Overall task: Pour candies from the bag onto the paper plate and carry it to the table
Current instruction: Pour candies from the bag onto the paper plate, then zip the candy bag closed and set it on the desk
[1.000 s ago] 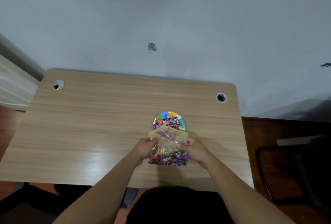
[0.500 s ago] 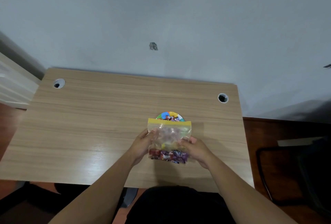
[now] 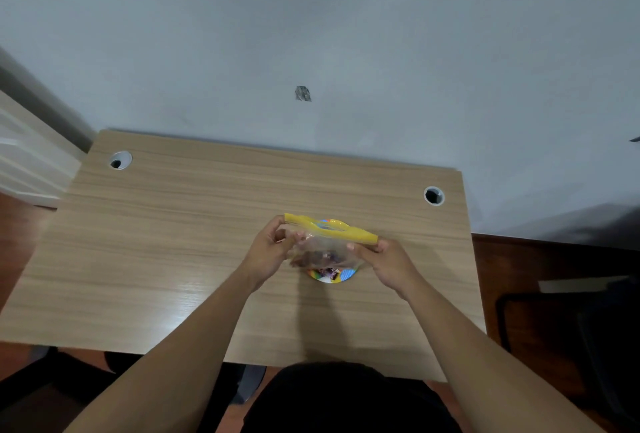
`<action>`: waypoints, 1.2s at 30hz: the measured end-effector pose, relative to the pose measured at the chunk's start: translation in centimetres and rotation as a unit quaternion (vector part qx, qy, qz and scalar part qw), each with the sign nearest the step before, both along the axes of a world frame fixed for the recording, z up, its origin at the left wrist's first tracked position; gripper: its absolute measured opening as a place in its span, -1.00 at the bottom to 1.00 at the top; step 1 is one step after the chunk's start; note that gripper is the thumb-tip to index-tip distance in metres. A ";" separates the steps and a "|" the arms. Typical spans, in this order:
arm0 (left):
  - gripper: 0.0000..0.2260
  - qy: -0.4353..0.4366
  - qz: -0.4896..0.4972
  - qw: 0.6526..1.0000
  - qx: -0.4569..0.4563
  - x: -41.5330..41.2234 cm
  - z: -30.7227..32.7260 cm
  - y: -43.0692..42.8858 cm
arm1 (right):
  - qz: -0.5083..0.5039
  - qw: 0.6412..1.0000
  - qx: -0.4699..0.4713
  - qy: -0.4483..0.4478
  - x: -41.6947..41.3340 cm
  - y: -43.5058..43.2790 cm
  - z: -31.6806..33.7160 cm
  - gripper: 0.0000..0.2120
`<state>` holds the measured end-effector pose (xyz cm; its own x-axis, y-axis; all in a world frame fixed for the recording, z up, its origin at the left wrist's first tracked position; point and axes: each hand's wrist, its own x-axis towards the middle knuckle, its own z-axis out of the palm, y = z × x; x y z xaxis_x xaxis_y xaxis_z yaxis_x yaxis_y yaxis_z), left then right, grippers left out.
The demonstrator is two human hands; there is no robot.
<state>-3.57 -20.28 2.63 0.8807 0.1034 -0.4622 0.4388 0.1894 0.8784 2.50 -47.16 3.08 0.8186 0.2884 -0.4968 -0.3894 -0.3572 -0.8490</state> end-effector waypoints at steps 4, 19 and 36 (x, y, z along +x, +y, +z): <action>-0.82 0.003 0.027 1.000 0.003 0.2 0.5 0.5 | 0.005 1.000 -0.015 -0.007 0.7 -0.5 0.7 -0.81; -0.89 -0.053 0.090 0.994 0.013 1.7 1.5 1.1 | 0.062 0.991 -0.054 -0.108 3.2 -0.3 4.1 -0.86; -0.94 -0.104 -0.004 0.992 0.066 2.3 4.2 -1.1 | 0.193 0.936 -0.161 -0.245 2.5 4.8 6.3 -0.88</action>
<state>-1.27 -21.38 6.84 0.9568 0.1425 -0.2534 0.2466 0.0643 0.9670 4.96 -42.38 9.36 0.8363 0.5097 -0.2020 0.2295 -0.6600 -0.7154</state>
